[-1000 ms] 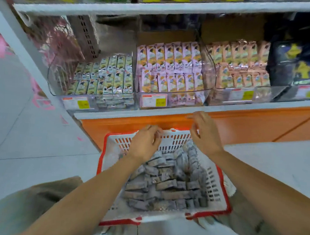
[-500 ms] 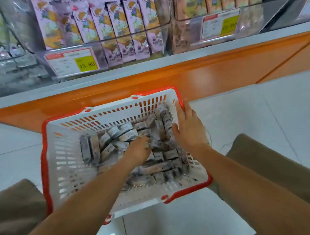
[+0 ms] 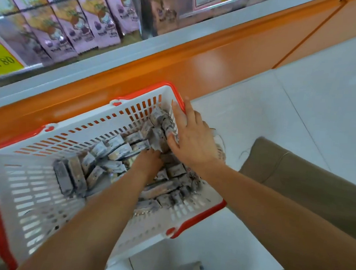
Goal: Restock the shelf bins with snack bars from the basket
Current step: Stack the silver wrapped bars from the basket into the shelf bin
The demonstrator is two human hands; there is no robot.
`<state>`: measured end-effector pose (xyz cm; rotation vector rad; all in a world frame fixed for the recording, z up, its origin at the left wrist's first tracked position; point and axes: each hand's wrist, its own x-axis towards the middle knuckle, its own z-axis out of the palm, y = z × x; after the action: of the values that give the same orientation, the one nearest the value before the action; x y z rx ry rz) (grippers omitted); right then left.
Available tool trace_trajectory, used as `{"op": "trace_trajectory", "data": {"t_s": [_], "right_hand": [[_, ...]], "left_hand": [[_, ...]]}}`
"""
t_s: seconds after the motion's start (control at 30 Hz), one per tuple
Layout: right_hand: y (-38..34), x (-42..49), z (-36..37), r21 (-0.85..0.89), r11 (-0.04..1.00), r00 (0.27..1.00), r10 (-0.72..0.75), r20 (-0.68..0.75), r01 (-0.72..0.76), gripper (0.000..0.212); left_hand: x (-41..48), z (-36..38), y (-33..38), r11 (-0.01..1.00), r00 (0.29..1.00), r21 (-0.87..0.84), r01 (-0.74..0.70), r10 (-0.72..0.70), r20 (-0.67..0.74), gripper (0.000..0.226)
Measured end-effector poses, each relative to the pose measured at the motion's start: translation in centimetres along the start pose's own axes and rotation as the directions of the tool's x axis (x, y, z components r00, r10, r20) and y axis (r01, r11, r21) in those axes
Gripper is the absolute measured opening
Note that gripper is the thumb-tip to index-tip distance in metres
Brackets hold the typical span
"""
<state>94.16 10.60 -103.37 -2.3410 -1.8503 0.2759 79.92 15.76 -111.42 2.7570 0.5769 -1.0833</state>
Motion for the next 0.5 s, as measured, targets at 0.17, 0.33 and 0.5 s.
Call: {"op": "trace_trajectory", "data": {"t_s": [0.17, 0.33, 0.5], "right_hand": [[0.0, 0.0, -0.1, 0.008, 1.000, 1.000, 0.010, 0.010, -0.010, 0.072], [0.3, 0.0, -0.1, 0.008, 1.000, 0.999, -0.002, 0.044, 0.002, 0.073], [0.1, 0.2, -1.0, -0.044, 0.999, 0.990, 0.013, 0.139, -0.007, 0.076]], "left_hand": [[-1.5, 1.3, -1.1, 0.951, 0.963, -0.309, 0.004, -0.088, -0.256, 0.040], [-4.0, 0.9, -2.8, 0.484, 0.928, -0.864, 0.141, -0.368, -0.054, 0.006], [-9.1, -1.9, -4.3, -0.426, 0.834, -0.902, 0.072, -0.470, 0.289, 0.026]]}}
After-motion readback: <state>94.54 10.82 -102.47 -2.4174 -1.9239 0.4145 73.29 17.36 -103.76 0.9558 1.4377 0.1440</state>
